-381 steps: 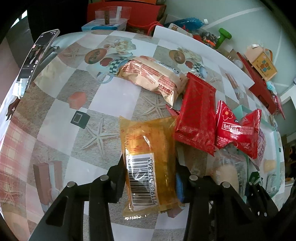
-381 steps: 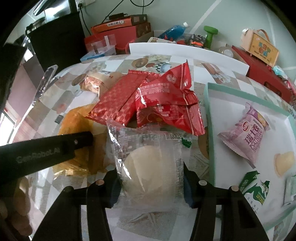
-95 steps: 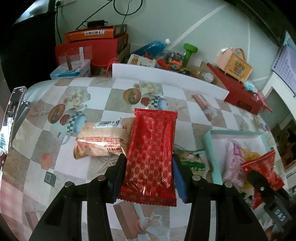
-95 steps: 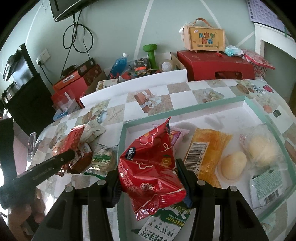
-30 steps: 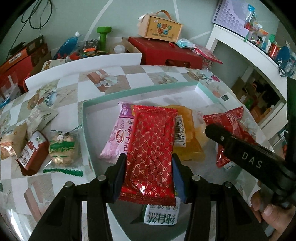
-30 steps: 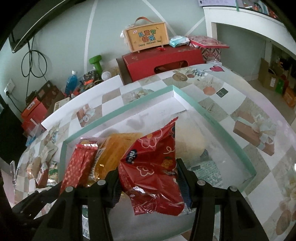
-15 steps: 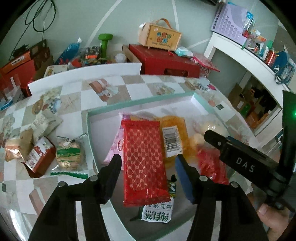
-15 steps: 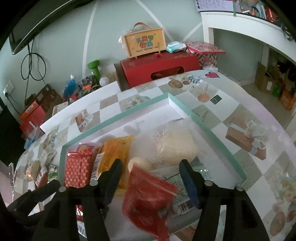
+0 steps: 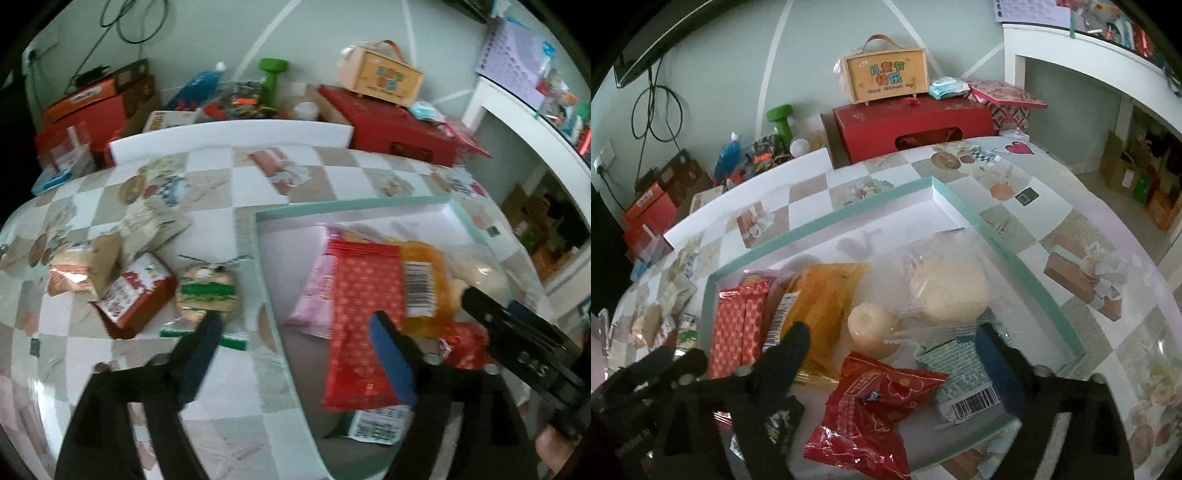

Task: Organize snacks
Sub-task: 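Open left tool releasing wafer pack while right tool releases chip bag into tray, then withdraw both tools from the tray toward the loose snacks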

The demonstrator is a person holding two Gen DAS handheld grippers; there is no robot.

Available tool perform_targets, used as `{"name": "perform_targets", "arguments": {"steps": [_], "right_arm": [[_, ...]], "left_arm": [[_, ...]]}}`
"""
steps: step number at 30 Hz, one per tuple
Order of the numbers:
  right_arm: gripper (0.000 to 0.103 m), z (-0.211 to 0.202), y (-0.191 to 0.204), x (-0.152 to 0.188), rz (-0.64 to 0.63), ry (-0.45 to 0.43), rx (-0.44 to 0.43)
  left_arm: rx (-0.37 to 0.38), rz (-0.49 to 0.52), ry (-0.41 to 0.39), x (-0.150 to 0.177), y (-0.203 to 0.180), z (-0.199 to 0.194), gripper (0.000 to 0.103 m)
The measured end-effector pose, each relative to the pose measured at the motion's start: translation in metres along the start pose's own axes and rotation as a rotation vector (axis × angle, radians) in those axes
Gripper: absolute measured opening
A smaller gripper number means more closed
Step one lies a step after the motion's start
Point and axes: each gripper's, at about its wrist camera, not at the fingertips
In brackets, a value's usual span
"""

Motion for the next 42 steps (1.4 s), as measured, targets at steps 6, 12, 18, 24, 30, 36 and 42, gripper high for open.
{"name": "perform_targets", "arguments": {"steps": [6, 12, 18, 24, 30, 36, 42], "right_arm": [[0.103, 0.003, -0.001, 0.001, -0.002, 0.005, 0.017], [0.103, 0.002, 0.001, 0.001, -0.016, -0.011, 0.024], [0.103, 0.003, 0.002, 0.001, -0.030, -0.010, 0.021], [0.103, 0.003, 0.007, 0.001, -0.047, -0.010, 0.038], [0.103, -0.004, 0.014, -0.001, -0.046, -0.041, 0.029], [0.103, -0.014, 0.031, -0.004, -0.039, -0.081, -0.045], [0.103, -0.013, 0.055, -0.001, -0.077, -0.080, -0.073]], "left_arm": [[-0.046, -0.033, -0.019, 0.002, 0.010, 0.002, 0.103], [-0.062, -0.033, -0.027, 0.003, 0.010, 0.002, 0.103], [-0.071, -0.034, -0.025, 0.004, 0.011, 0.002, 0.103], [-0.047, -0.058, -0.030, 0.002, 0.018, -0.002, 0.103], [-0.066, -0.058, -0.026, 0.000, 0.031, -0.008, 0.103], [-0.114, -0.115, -0.026, -0.003, 0.066, -0.018, 0.103], [-0.152, -0.218, -0.039, -0.001, 0.112, -0.030, 0.103]]}}
Point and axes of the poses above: each gripper's, at about its wrist camera, not at the fingertips, and z roughly the way its jaws point, y to its left, x to its underside, and after that the axes turned 1 degree about -x, right-handed
